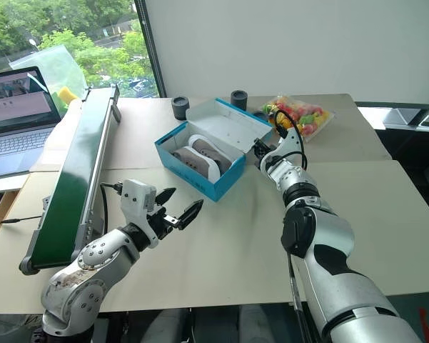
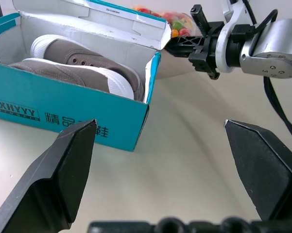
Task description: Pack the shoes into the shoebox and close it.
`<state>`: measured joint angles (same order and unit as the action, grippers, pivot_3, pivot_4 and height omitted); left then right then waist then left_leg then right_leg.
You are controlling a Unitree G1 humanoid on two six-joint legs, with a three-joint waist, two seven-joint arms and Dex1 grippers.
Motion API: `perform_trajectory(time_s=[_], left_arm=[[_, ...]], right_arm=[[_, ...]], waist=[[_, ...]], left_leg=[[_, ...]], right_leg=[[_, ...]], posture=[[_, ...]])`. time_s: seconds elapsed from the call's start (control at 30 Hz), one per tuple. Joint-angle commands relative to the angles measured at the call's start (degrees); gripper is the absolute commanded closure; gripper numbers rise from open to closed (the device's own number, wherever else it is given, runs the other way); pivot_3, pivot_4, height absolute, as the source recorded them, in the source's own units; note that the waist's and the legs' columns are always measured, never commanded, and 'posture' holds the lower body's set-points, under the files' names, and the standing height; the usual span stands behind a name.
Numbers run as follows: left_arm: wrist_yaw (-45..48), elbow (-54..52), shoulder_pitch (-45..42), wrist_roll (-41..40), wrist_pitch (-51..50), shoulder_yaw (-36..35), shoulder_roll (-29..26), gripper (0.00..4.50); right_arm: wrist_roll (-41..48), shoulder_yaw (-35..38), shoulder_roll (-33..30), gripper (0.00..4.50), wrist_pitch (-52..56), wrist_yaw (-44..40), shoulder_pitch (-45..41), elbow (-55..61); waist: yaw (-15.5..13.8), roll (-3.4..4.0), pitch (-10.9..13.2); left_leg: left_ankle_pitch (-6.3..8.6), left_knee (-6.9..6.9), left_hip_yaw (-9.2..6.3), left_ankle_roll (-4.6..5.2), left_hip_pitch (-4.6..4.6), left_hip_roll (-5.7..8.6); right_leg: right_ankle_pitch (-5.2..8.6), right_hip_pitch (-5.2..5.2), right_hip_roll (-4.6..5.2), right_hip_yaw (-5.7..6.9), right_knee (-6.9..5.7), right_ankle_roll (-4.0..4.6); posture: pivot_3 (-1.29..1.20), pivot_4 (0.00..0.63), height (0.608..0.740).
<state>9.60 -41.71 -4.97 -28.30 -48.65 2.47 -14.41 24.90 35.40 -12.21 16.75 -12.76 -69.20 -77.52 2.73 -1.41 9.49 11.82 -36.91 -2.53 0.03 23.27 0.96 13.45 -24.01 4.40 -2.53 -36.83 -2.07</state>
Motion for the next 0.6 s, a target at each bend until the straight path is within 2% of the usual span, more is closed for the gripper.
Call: perform_trajectory(time_s=[0.03, 0.33, 0.6], left_arm=[[0.45, -0.75, -1.22, 0.15, 1.03, -0.04, -0.33, 0.0], [0.95, -0.32, -1.63, -0.02, 1.17, -0.32, -0.71, 0.0], [1.11, -0.24, -1.87, 0.04, 1.08, -0.73, -1.15, 0.0]], right_arm=[[-1.27, -1.0, -0.15, 4.44, -0.4, -0.46, -0.13, 0.61], [-1.94, -0.85, 0.54, 4.44, 0.02, -4.37, 0.97, 0.22], [-2.62, -2.64, 2.25, 4.44, -0.35, -18.54, -1.0, 1.13]], waist=[[-0.14, 0.0, 0.0], [-0.06, 0.0, 0.0], [0.06, 0.0, 0.0]], left_leg=[[0.0, 0.0, -0.01, 0.0, 0.0, 0.01], [0.0, 0.0, -0.01, 0.0, 0.0, 0.02], [0.0, 0.0, 0.0, 0.0, 0.0, 0.0]], right_leg=[[0.0, 0.0, 0.01, 0.01, 0.0, 0.0], [0.0, 0.0, 0.01, 0.0, 0.0, 0.0], [0.0, -0.01, -0.01, 0.0, 0.0, 0.0]], posture=[[0.0, 0.15, 0.74], [0.0, 0.15, 0.74], [0.0, 0.15, 0.74]])
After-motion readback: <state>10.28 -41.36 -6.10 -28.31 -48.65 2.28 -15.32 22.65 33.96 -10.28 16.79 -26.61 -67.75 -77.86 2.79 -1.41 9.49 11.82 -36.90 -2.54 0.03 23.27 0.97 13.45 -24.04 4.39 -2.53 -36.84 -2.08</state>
